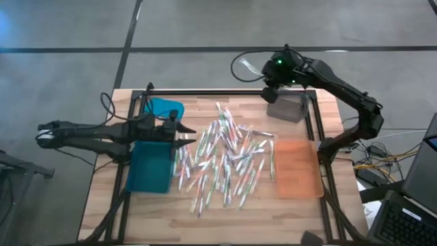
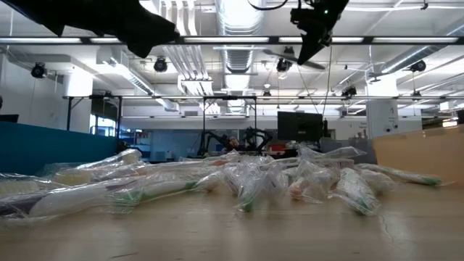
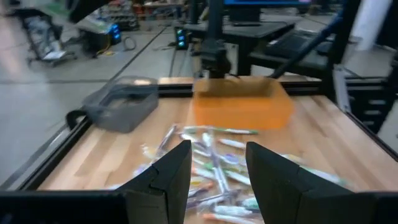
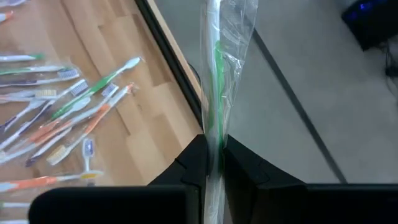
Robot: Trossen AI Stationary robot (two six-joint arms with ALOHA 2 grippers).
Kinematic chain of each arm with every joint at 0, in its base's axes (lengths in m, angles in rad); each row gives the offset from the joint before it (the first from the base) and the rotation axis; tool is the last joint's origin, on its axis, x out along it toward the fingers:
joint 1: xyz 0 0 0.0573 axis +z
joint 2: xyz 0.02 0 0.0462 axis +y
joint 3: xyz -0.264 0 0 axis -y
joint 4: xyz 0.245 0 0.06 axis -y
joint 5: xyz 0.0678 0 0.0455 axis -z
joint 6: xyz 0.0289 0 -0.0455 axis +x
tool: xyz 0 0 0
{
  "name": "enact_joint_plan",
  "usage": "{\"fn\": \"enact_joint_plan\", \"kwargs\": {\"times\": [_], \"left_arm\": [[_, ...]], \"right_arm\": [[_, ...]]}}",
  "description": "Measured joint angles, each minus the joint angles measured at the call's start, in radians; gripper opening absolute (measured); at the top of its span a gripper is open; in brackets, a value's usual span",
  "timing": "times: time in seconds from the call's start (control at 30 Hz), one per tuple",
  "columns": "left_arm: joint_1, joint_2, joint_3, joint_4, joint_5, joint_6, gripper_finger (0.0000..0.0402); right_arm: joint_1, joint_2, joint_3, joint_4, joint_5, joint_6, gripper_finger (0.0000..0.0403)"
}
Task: Pick & Place Toothbrushes
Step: Put the green toothbrush into the black bin
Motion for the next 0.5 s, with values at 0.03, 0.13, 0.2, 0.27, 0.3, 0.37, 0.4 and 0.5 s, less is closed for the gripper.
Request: {"fn": "enact_joint_plan", "kwargs": {"times": [0.03, 0.13, 0.2, 0.27, 0.3, 0.37, 0.4, 0.5], "left_arm": [[-0.009, 0.000, 0.000, 0.001, -0.011, 0.007, 0.0159], [-0.028, 0.000, 0.000, 0.000, -0.075, 0.022, 0.0159], [-0.029, 0.000, -0.001, -0.016, -0.131, 0.030, 0.0159], [-0.029, 0.000, -0.001, -0.037, -0.180, 0.049, 0.0159], [-0.029, 0.000, -0.001, -0.043, -0.203, 0.055, 0.0158], [-0.029, 0.000, -0.002, -0.047, -0.236, 0.065, 0.0159], [-0.029, 0.000, -0.002, -0.053, -0.249, 0.066, 0.0159], [-0.029, 0.000, -0.003, -0.064, -0.263, 0.073, 0.0159]], "right_arm": [[-0.001, -0.007, 0.000, -0.015, 0.002, 0.017, 0.0031], [0.000, -0.019, 0.000, -0.082, 0.020, 0.067, 0.0032], [0.001, -0.020, -0.002, -0.130, 0.046, 0.105, 0.0032], [0.001, -0.020, -0.015, -0.158, 0.082, 0.138, 0.0032], [0.000, -0.020, -0.024, -0.163, 0.100, 0.151, 0.0032], [-0.003, -0.020, -0.048, -0.176, 0.117, 0.171, 0.0033], [-0.008, -0.021, -0.063, -0.183, 0.119, 0.180, 0.0033], [-0.020, -0.025, -0.121, -0.184, 0.119, 0.195, 0.0032]]}}
